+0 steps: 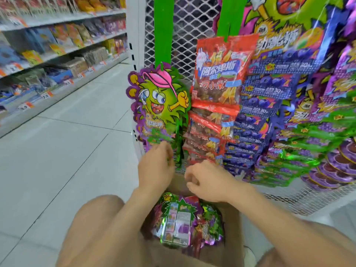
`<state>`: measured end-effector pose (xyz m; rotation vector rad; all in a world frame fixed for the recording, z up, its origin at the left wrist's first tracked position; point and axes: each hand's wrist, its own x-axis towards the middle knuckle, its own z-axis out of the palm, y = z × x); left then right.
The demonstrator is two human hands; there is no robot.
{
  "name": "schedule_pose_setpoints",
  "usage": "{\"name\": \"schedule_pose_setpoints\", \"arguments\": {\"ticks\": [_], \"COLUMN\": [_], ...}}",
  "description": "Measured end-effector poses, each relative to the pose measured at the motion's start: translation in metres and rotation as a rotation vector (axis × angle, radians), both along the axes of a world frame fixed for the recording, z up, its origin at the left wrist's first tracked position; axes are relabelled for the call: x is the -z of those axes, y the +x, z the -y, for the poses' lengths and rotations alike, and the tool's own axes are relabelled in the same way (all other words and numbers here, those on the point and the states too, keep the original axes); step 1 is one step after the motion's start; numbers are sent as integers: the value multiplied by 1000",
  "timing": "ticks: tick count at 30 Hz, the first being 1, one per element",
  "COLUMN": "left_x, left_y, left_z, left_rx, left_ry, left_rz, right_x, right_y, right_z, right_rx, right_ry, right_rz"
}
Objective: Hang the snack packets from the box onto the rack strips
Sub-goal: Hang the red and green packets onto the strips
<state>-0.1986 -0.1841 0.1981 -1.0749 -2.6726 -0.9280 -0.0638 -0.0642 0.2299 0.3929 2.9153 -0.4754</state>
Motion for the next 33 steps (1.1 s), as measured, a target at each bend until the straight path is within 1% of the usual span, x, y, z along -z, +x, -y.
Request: {"name": "schedule_pose_setpoints", "arguments": {"ticks": [2,4,6,8,9,11,12,13,15,16,19,20,21,23,25,26,30,32,33], "left_x": [49,94,141,198,227,293,316,318,318,323,334,338,344,376,388,384,314,279,260], "left_y": [14,24,30,32,33,34,34,38,43,44,44,44,42,33,27,25,38,43,46], "left_z": [-5,-10,-15,-19,-21,-24,-24,-23,-23,-24,-32,-35,-36,-32,-23,-20,-25,-32,-34], "left_rx": [35,65,99,116,109,78,71,65,-9,-58,-213,-301,-332,-428,-426,-412,-312,-210,-140], "left_ry": [-357,-579,-732,-854,-871,-965,-997,-1032,-996,-1006,-1020,-996,-946,-819,-725,-672,-454,-407,-421], "left_rz": [217,390,522,629,676,735,748,735,754,794,822,866,882,966,1043,1060,1063,1015,967], "right_x": [25,50,69,76,78,81,82,85,89,90,93,95,96,96,96,96,93,92,93], "right_y": [5,8,9,6,5,2,2,1,2,2,4,3,2,-1,-3,-3,-5,-6,-7], "right_z": [-11,-15,-19,-25,-28,-36,-40,-44,-50,-52,-55,-55,-54,-52,-50,-50,-47,-44,-42], "right_rx": [-2,-14,-33,-67,-79,-85,-75,-65,-57,-62,-66,-66,-72,-89,-94,-91,-53,-2,34], "right_ry": [-61,-29,57,73,65,52,54,60,69,67,60,71,83,95,82,75,69,60,36], "right_rz": [177,260,336,351,338,316,320,329,353,365,391,404,412,431,438,439,466,466,449]}}
